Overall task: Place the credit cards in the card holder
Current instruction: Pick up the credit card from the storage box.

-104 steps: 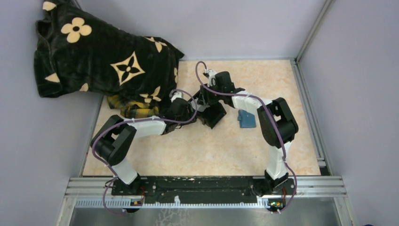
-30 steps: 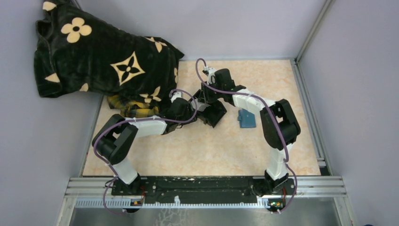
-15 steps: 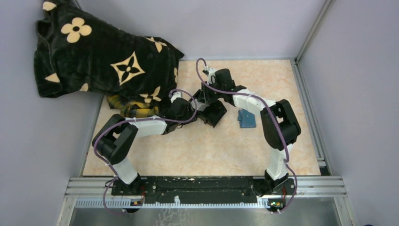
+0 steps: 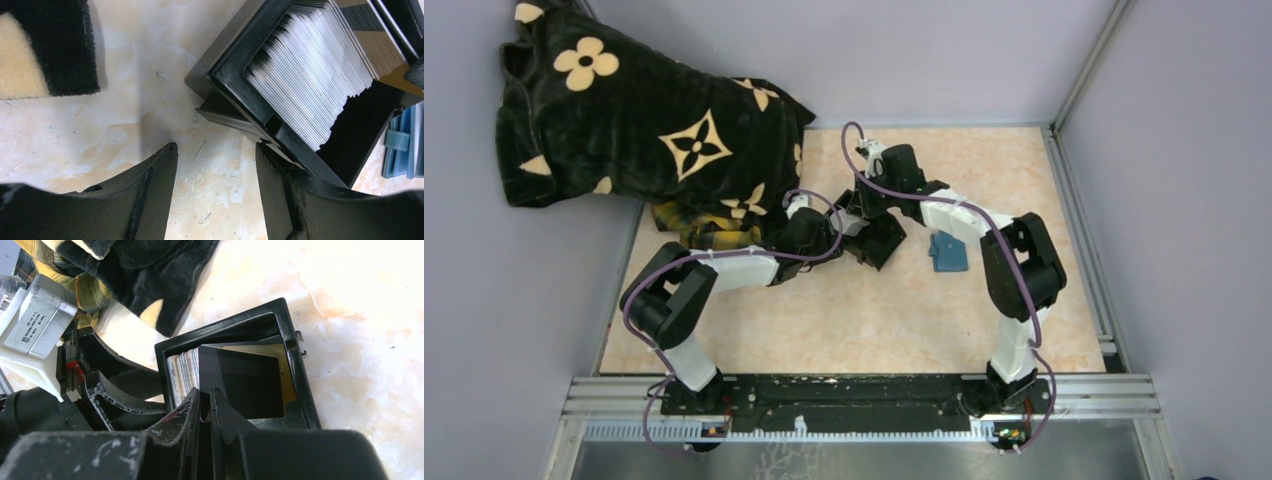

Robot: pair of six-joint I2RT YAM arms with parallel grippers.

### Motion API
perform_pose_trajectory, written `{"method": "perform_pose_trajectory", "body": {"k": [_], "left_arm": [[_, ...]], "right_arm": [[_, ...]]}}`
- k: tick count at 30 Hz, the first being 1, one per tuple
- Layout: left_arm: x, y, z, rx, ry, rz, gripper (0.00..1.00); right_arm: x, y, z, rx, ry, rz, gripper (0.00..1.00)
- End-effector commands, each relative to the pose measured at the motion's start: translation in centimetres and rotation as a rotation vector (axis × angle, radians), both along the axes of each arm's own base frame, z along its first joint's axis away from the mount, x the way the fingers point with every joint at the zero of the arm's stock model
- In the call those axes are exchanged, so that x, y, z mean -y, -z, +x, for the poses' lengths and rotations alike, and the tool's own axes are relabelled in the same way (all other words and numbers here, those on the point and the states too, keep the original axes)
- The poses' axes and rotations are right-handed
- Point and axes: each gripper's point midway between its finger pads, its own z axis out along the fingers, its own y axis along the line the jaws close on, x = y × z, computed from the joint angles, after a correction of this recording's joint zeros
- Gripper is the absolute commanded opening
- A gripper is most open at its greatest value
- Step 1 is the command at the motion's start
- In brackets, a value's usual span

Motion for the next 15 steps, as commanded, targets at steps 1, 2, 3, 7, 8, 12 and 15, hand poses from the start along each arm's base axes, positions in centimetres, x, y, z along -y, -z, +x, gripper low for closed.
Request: {"method": "perform_pose_trajectory", "body": {"k": [1,2,3,7,8,12,15], "left_arm": [[0.45,1.29,-0.90,-0.043,0.015,0.003,0.66],[0.46,1.26,-0.90,-0.043,0.014,0.002,0.66],[0.46,1.26,-0.92,-0.043,0.015,0.002,0.66],[0.43,1.24,-0.99,-0.044,0.015,0.005,0.66],[0.38,1.25,-1.01,-0.044,0.015,0.007,0.66],[0.32,1.12,-1.11,-0.044,0.013,0.008,0.66],[0.14,0.87,-1.22,-0.040,0.009,0.011,0.66]], "right_arm": [[-0.47,-3.05,-1.10,0.045,-0.033,0.029,0.10],[-0.47,-3.03,-1.14,0.044,-0.033,0.028,0.10],[-0.46,-2.99,-1.17,0.043,-0.035,0.026,0.08],[-0.39,-3.27,-1.29,0.048,-0.034,0.030,0.06],[-0.33,-3.32,-1.27,0.049,-0.033,0.029,0.05],[-0.16,-3.40,-1.25,0.052,-0.027,0.022,0.02],[0.15,-3.23,-1.12,0.057,-0.015,0.005,0.00]]}}
